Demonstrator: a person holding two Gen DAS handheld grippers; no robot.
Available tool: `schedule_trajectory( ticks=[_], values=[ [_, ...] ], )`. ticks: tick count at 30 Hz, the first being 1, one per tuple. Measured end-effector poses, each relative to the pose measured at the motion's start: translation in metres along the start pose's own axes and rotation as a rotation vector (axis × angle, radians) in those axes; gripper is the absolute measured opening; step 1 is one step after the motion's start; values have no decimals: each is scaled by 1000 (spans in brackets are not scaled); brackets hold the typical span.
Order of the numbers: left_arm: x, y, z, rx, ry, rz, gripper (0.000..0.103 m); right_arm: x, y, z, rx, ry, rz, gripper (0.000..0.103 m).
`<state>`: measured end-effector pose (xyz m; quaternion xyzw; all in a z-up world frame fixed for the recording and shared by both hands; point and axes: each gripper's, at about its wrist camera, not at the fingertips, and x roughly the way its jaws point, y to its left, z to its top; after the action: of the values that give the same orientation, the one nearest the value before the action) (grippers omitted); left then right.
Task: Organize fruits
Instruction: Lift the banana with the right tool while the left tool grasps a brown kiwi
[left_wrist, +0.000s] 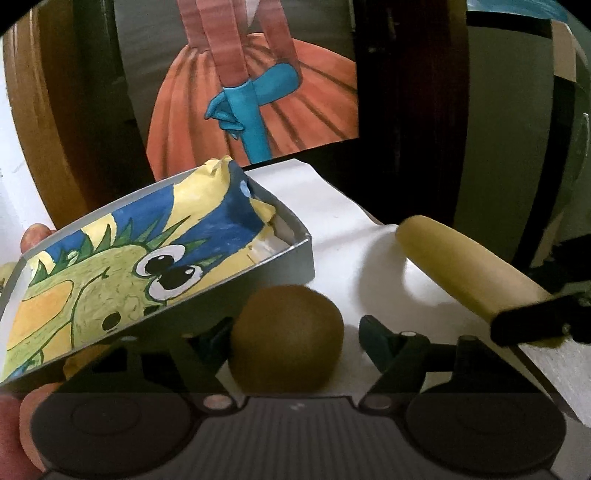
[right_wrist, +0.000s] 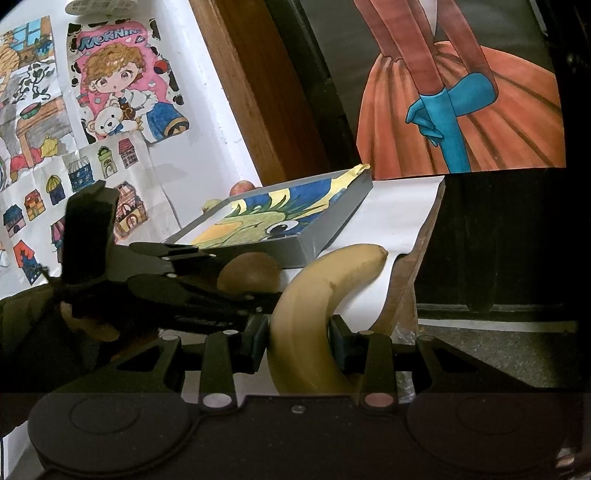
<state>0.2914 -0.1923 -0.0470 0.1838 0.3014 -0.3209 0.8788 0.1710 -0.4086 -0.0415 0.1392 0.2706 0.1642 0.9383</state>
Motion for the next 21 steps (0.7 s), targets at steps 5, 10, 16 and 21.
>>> schedule_trajectory(
  ticks=[5, 10, 16, 21],
  values=[
    [2, -1, -2, -16, -21, 10, 73, 1, -2, 0, 3, 4, -2, 38],
    [-2, 0, -3, -34, -12, 18, 65, 1, -2, 0, 3, 2, -1, 38],
    [-10, -1, -7, -77, -16, 25, 65, 2, -1, 1, 1, -5, 5, 38],
    [-23, 3, -8, -134, -40, 43, 65, 2, 1, 4, 1, -12, 13, 38]
  ],
)
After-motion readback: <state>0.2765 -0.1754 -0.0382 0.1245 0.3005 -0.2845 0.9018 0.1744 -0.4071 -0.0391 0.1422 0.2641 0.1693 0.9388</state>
